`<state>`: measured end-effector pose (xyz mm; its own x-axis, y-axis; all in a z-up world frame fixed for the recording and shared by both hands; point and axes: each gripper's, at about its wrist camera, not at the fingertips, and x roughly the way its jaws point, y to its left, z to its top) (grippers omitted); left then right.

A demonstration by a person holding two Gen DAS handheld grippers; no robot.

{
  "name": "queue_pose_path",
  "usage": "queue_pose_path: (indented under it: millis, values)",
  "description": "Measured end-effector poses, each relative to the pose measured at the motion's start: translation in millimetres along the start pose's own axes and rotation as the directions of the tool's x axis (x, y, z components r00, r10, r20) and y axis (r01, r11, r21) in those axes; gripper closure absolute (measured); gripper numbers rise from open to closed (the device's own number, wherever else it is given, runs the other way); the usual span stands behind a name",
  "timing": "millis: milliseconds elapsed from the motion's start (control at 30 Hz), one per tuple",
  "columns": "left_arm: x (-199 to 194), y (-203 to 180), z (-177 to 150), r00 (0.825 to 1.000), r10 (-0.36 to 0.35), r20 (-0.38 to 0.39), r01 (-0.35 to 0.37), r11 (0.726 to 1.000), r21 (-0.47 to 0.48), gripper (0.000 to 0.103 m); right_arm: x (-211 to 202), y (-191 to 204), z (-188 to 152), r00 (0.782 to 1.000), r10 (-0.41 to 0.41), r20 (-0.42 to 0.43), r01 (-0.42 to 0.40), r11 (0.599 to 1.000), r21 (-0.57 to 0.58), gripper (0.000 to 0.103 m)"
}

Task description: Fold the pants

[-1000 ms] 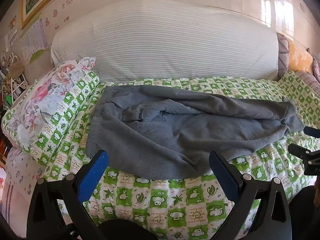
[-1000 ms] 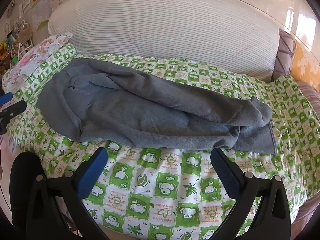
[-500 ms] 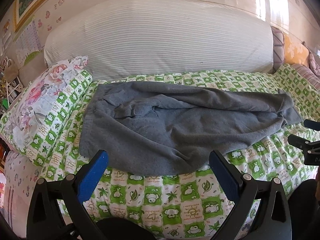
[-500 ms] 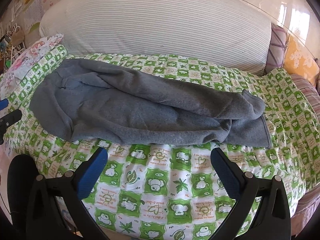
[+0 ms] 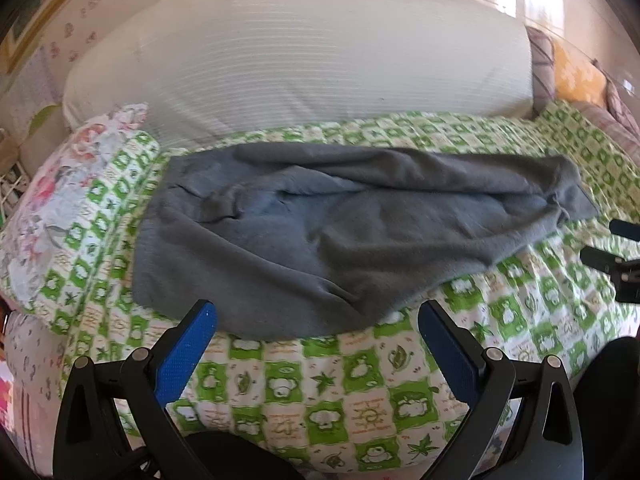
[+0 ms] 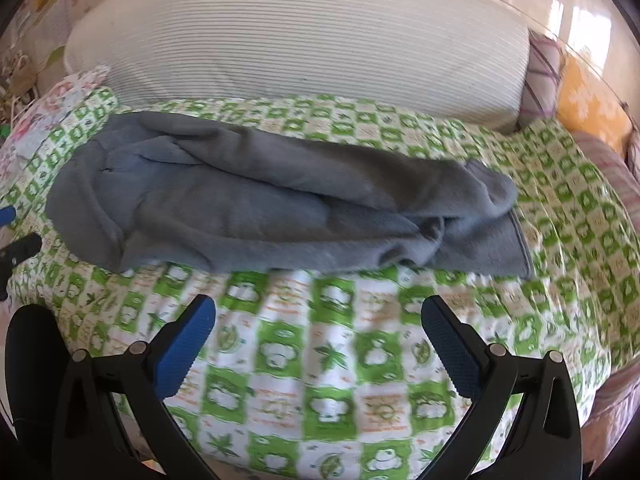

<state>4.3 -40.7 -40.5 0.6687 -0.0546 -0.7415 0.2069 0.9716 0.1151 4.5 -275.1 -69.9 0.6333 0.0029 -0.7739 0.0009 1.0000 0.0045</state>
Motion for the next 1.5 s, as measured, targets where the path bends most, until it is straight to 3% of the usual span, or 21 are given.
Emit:
queue_pose_path:
  millis: [200, 300, 467, 700, 967, 1033, 1067, 1100, 1133, 1167, 1200, 1233, 1267, 1367, 1433, 1500]
  values:
    - [23.2, -29.7, 3.1, 0.997, -0.063, -0.041, 0.067, 0.994, 0.091, 0.002, 4.0, -43.0, -7.6, 0.999, 0.009, -0.033, -0.005, 0.992, 0.124, 0.000]
    - [34.1, -48.2, 9.1, 0.992, -0.118, -0.052, 0.124, 0.983, 0.132, 0.002, 3.1, -71.5, -10.3, 0.999, 0.031, -0.031, -0.023, 0.977, 0.212, 0.000]
    - [47.8, -74.1, 19.7, 0.988, -0.144, -0.054, 0.152, 0.967, 0.204, 0.002, 8.4, -114.0, -14.5, 0.997, 0.060, -0.041, -0.042, 0.937, 0.347, 0.000]
    - [72.5, -101.6, 33.7, 0.990, -0.129, -0.047, 0.138, 0.937, 0.320, 0.002, 31.5, -166.5, -13.7, 0.997, 0.054, -0.059, -0.018, 0.873, 0.488, 0.000]
    - [109.6, -115.1, 37.7, 0.995, -0.085, -0.059, 0.102, 0.915, 0.390, 0.002, 88.0, -219.0, -13.2, 0.993, 0.097, -0.072, -0.028, 0.762, 0.647, 0.008]
    - [121.9, -116.2, 36.1, 0.993, -0.082, -0.083, 0.108, 0.913, 0.394, 0.002, 93.7, -224.0, -6.4, 0.997, 0.068, -0.042, -0.025, 0.761, 0.649, 0.008]
    - [128.3, -117.1, 34.9, 0.992, -0.083, -0.096, 0.114, 0.912, 0.394, 0.002, 97.3, -226.3, -2.7, 0.998, 0.054, -0.040, -0.015, 0.762, 0.647, 0.011]
    - [133.2, -118.1, 34.5, 0.991, -0.084, -0.107, 0.120, 0.912, 0.392, 0.002, 102.2, -228.3, 0.8, 0.998, 0.037, -0.050, 0.004, 0.763, 0.646, 0.023]
    - [140.2, -118.1, 34.1, 0.987, -0.097, -0.127, 0.139, 0.914, 0.381, 0.005, 106.6, -229.6, 4.4, 0.997, -0.003, -0.075, 0.050, 0.768, 0.639, 0.047]
    - [143.8, -116.4, 35.3, 0.980, -0.135, -0.146, 0.179, 0.918, 0.354, 0.017, 109.2, -231.7, 7.1, 0.997, -0.021, -0.080, 0.066, 0.773, 0.632, 0.062]
    - [146.0, -113.4, 37.3, 0.966, -0.193, -0.171, 0.239, 0.920, 0.311, 0.026, 111.3, -233.6, 8.2, 0.997, 0.000, -0.074, 0.047, 0.773, 0.633, 0.085]
    - [148.0, -111.4, 39.6, 0.950, -0.245, -0.195, 0.292, 0.917, 0.273, 0.049, 111.1, -236.5, 6.2, 0.998, 0.043, -0.055, 0.003, 0.761, 0.648, 0.094]
    - [148.4, -109.0, 42.1, 0.934, -0.287, -0.213, 0.334, 0.913, 0.235, 0.061, 107.3, -236.9, 4.7, 0.998, 0.046, -0.050, -0.003, 0.763, 0.647, 0.094]
    - [137.3, -113.8, 44.4, 0.940, -0.274, -0.205, 0.324, 0.905, 0.277, 0.091, 83.9, -236.4, -4.1, 0.999, 0.002, -0.054, 0.031, 0.799, 0.601, 0.095]
    - [129.6, -110.9, 44.9, 0.934, -0.290, -0.210, 0.341, 0.897, 0.279, 0.095, 60.0, -242.7, -15.3, 0.998, -0.044, -0.053, 0.067, 0.805, 0.590, 0.096]
    - [118.4, -104.2, 44.4, 0.917, -0.330, -0.223, 0.383, 0.886, 0.263, 0.097, 41.1, -260.3, -27.0, 0.999, -0.033, -0.036, 0.048, 0.787, 0.615, 0.096]
